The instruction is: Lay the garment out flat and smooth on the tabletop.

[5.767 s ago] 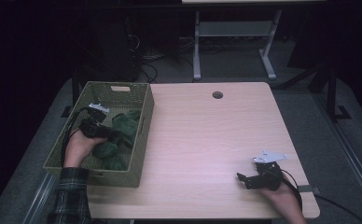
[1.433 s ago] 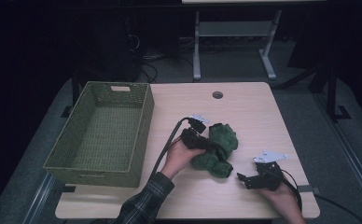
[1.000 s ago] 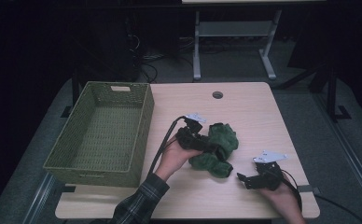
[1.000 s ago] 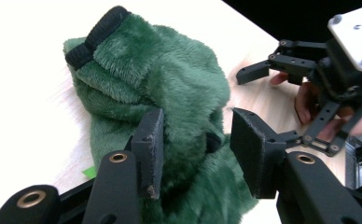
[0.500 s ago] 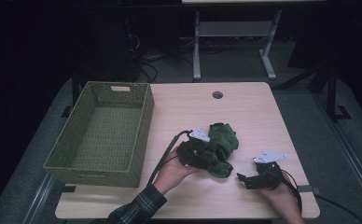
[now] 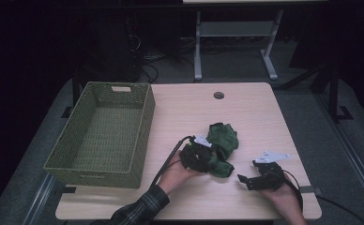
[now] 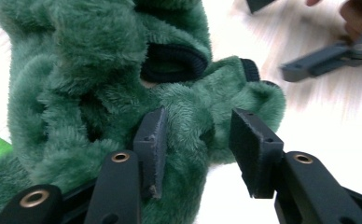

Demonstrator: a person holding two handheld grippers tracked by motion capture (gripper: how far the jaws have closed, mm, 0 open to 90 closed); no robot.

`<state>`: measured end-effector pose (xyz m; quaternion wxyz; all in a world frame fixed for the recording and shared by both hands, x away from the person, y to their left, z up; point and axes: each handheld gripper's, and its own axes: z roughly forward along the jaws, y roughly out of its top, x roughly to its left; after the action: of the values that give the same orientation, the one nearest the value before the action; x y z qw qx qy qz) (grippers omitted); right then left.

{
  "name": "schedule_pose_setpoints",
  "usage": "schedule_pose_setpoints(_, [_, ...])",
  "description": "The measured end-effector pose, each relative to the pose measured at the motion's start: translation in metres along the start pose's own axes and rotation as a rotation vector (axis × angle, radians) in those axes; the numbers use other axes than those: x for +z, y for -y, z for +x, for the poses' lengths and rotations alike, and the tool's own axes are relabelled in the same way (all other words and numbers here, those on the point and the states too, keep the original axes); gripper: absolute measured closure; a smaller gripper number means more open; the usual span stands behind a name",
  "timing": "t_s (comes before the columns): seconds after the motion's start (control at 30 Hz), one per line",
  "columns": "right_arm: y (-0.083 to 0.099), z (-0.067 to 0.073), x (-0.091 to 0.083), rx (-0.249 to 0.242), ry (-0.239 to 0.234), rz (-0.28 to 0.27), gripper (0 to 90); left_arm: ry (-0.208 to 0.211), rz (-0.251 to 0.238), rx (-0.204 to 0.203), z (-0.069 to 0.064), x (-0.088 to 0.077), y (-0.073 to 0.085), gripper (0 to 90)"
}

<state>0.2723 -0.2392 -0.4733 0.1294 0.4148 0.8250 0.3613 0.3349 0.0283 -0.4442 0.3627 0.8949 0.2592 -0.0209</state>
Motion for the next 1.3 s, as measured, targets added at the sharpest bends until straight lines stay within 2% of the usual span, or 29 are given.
schedule_pose_setpoints(0.1, [-0.002,0.007,-0.002,-0.013,-0.056,-0.028,15.1,-0.009,0.003,0.009,0.006,0.001,0.002,61.3])
schedule_pose_setpoints(0.17, [-0.005,0.012,0.002,-0.025,-0.089,-0.04,15.1,-0.014,-0.005,-0.001,0.007,0.003,0.003,65.8])
schedule_pose_setpoints(0.27, [-0.007,0.019,0.006,-0.03,-0.108,-0.038,15.2,-0.013,-0.009,-0.001,0.007,0.004,0.003,70.2])
schedule_pose_setpoints(0.4, [-0.015,0.028,0.02,-0.036,-0.139,-0.034,19.4,-0.006,-0.002,0.008,0.007,0.006,0.003,78.7])
schedule_pose_setpoints(0.47, [-0.017,0.029,0.023,-0.059,-0.13,-0.036,23.6,-0.003,0.0,0.009,0.007,0.006,0.003,80.2])
schedule_pose_setpoints(0.57, [-0.019,0.029,0.027,-0.058,-0.133,-0.032,33.2,0.005,-0.008,0.003,0.007,0.005,0.003,81.8])
schedule_pose_setpoints(0.63, [-0.019,0.03,0.027,-0.065,-0.124,-0.032,35.5,0.01,-0.015,-0.002,0.007,0.004,0.002,82.0])
schedule_pose_setpoints(0.73, [-0.019,0.03,0.026,-0.077,-0.112,-0.044,51.4,0.016,-0.027,-0.001,0.006,-0.001,0.001,82.4])
schedule_pose_setpoints(0.77, [-0.02,0.03,0.026,-0.082,-0.111,-0.047,56.1,0.021,-0.03,0.01,0.006,-0.005,0.0,82.8])
schedule_pose_setpoints(0.83, [-0.021,0.029,0.021,-0.077,-0.101,-0.068,65.8,0.03,-0.058,-0.003,0.004,-0.012,-0.003,83.8])
schedule_pose_setpoints(0.87, [-0.021,0.029,0.021,-0.077,-0.101,-0.068,65.8,0.03,-0.058,-0.003,0.004,-0.012,-0.003,84.0])
schedule_pose_setpoints(0.93, [-0.02,0.028,0.018,-0.083,-0.096,-0.063,70.1,0.04,-0.081,0.002,0.003,-0.022,-0.005,84.1])
schedule_pose_setpoints(1.1, [-0.019,0.026,0.015,-0.091,-0.09,-0.062,71.4,0.05,-0.106,-0.006,0.004,-0.035,-0.006,84.2])
schedule_pose_setpoints(1.23, [-0.017,0.018,0.007,-0.086,-0.072,-0.065,71.7,0.04,-0.117,-0.012,0.008,-0.051,-0.002,84.5])
schedule_pose_setpoints(1.3, [-0.016,0.016,0.005,-0.077,-0.069,-0.069,71.7,0.035,-0.119,-0.016,0.009,-0.054,0.0,84.5])
